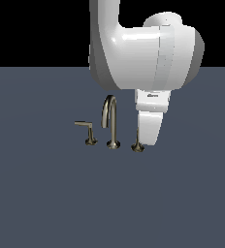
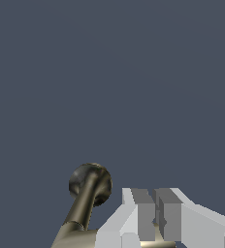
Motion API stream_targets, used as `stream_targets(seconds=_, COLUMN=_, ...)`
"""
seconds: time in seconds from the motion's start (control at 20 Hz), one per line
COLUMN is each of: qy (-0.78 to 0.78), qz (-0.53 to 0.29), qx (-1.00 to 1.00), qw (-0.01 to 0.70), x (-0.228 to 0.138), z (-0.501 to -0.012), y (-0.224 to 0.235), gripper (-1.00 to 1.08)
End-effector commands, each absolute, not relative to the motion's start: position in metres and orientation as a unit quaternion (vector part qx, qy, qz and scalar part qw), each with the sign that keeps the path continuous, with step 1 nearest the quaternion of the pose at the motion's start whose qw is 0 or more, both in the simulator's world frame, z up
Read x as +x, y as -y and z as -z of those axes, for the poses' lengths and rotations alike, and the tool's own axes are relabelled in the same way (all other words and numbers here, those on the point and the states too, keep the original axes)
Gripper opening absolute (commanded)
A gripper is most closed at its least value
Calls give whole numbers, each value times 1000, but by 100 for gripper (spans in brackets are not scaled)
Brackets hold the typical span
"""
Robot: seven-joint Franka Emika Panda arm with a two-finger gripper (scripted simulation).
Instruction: Turn on the faucet by rotating a designated handle.
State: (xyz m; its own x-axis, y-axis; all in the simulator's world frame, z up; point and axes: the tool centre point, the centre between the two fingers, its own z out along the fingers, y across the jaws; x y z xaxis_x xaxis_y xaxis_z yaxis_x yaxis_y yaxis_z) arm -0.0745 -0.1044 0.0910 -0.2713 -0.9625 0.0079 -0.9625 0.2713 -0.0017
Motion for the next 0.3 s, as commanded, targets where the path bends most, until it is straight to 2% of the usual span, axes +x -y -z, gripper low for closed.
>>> stream_targets(seconds=0.0, qy=787, qz=-1, qx=617, qw=0, x=-66, z=-91, y=76, gripper=-100)
stream_targets(seconds=0.25, qy=783, qz=0, qx=622, qw=0, x=-58, z=-91, y=51, gripper=-100)
